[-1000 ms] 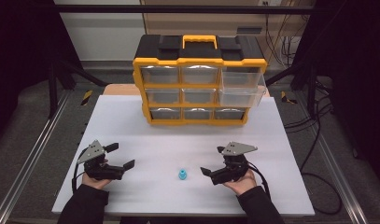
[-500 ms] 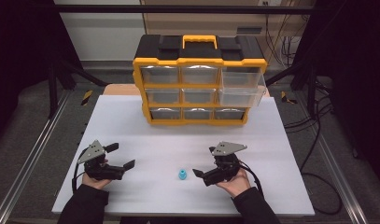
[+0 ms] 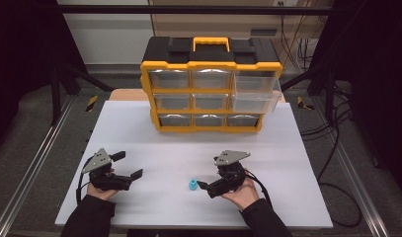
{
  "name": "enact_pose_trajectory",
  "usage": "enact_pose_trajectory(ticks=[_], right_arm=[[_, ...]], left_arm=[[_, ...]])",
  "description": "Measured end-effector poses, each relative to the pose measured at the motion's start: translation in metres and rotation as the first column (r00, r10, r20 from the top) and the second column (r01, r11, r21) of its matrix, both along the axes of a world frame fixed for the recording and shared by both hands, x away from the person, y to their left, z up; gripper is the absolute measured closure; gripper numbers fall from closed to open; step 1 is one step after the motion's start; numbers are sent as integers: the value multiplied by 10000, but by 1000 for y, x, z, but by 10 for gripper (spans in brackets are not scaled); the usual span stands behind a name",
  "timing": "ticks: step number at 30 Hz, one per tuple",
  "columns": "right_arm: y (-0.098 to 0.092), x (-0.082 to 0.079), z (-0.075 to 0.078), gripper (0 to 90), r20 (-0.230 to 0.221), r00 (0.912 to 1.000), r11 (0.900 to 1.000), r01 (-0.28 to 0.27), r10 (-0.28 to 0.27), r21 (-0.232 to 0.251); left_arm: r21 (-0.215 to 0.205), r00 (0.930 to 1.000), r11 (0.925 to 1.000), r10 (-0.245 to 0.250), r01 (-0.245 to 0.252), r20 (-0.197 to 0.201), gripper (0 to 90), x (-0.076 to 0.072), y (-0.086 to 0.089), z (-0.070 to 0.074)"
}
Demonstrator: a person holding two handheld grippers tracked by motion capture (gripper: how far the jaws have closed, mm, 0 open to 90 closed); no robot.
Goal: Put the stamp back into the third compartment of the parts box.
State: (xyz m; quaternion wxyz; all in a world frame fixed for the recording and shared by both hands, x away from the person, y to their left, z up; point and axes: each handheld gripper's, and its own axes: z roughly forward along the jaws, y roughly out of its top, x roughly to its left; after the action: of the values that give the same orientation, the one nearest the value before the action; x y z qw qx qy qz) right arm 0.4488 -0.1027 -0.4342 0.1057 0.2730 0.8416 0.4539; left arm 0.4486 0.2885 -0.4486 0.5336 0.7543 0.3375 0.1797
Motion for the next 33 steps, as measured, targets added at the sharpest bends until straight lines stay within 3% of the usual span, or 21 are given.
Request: enact_pose_trajectory(ticks=[20,25,33], right_arm=[[29,6,-7,42,-457,9980,9960,-461,427,-769],[35,7,-10,89,-678,9960,9911,-653,577,-1159],[38,8,-12,198,-934,9934,9900,-780,672,-1175]], left_arm=[[75,10000,10000,22,-22,-15,0,0,0,-1],[72,10000,10000,25,-25,-16,0,0,0,-1],[80,10000,10000,16,-16,-16,0,0,0,-1]])
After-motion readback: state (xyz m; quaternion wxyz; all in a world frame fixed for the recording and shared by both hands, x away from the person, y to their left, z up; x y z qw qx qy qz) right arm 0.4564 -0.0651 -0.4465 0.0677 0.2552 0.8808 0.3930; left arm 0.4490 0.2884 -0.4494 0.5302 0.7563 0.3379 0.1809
